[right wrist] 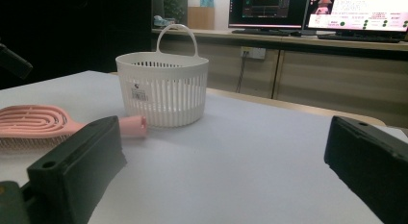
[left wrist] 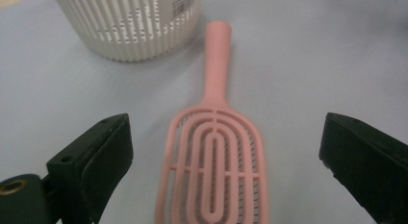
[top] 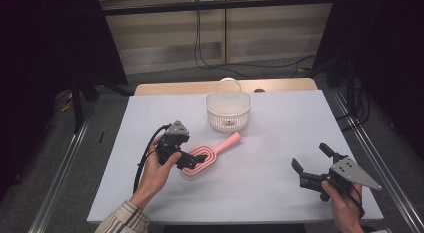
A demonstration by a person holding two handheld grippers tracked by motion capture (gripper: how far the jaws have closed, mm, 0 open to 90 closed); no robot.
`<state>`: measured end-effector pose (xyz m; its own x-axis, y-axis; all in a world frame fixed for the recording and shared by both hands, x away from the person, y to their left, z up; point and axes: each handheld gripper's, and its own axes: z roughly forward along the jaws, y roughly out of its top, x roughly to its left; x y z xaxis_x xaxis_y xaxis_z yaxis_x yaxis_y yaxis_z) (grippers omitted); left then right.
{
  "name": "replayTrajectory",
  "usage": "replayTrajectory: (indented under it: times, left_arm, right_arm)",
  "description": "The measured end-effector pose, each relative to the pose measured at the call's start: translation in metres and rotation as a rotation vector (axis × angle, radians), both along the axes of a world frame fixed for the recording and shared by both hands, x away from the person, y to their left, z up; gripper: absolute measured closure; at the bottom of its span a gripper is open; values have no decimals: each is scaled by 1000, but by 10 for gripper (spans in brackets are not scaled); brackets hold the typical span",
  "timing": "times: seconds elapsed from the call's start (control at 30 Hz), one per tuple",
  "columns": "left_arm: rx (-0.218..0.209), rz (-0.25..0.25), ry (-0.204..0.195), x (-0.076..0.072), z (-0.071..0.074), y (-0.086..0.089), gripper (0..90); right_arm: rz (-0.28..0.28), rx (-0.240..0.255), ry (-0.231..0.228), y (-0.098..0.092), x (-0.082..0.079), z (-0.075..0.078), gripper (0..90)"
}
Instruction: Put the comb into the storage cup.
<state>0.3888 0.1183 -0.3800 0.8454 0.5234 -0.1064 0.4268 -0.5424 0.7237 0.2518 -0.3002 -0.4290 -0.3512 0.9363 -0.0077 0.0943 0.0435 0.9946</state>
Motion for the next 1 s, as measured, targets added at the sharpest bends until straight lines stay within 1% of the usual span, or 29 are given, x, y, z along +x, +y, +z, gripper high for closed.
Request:
replayTrajectory:
  times: [0.07,0.1,0.13,0.17,0.2,0.23,0.3,0.4,0.43,0.5,0.57,0.63,0.67,0.7,0.73,0.77,0.83,0.87,0.93,0.97,1.0]
  left_arm:
    - [22,-8,-1,1,-1,-3,48]
    - [19,-20,4,2,-1,-4,48]
    - [24,-34,10,4,-1,-5,48]
    - [50,-20,8,5,-1,-6,48]
    - [68,-19,1,7,-1,-7,48]
    - [75,-30,1,8,-1,-7,51]
    - [73,-34,12,12,-1,-9,55]
    - [95,-44,18,17,0,-13,56]
    - [100,-33,15,18,0,-15,56]
    - [104,-27,-11,19,1,-18,50]
    - [119,-35,-10,22,2,-21,54]
    - [108,-30,-3,23,-2,-23,49]
    - [113,-33,0,23,-3,-23,50]
    - [136,-47,2,23,-6,-24,50]
    - [142,-51,7,22,-7,-25,50]
    - [162,-65,1,22,-8,-25,51]
    - [174,-63,-13,22,-8,-26,50]
    - [186,-67,-12,22,-8,-26,50]
    - [205,-83,-2,22,-10,-27,55]
    - [217,-103,8,23,-11,-28,67]
    - [216,-105,11,23,-12,-29,70]
  right_arm:
    - [0,-2,-1,0,0,0,0]
    - [0,-2,-3,0,0,0,0]
    - [-1,0,-3,0,0,0,0]
    - [-1,1,-1,0,0,0,0]
    - [-2,0,-1,0,0,0,0]
    - [-2,0,-1,0,0,0,0]
    - [2,-6,0,0,0,0,0]
    - [0,-8,-4,0,0,0,0]
    - [0,-8,-3,0,0,0,0]
    - [3,-8,-2,0,0,0,0]
    - [7,-8,-2,0,0,0,0]
    - [10,-11,-7,0,0,0,0]
    - [13,-12,-9,0,0,0,0]
    - [14,-14,-11,0,0,0,0]
    - [14,-13,-11,0,0,0,0]
    - [14,-13,-11,-1,-1,0,0]
    - [15,-13,-11,-1,-1,0,0]
    - [14,-13,-10,-1,-1,0,0]
    - [14,-15,-9,-1,-1,0,0]
    - [15,-15,-7,-1,-1,0,0]
    - [14,-16,-6,0,-1,0,0]
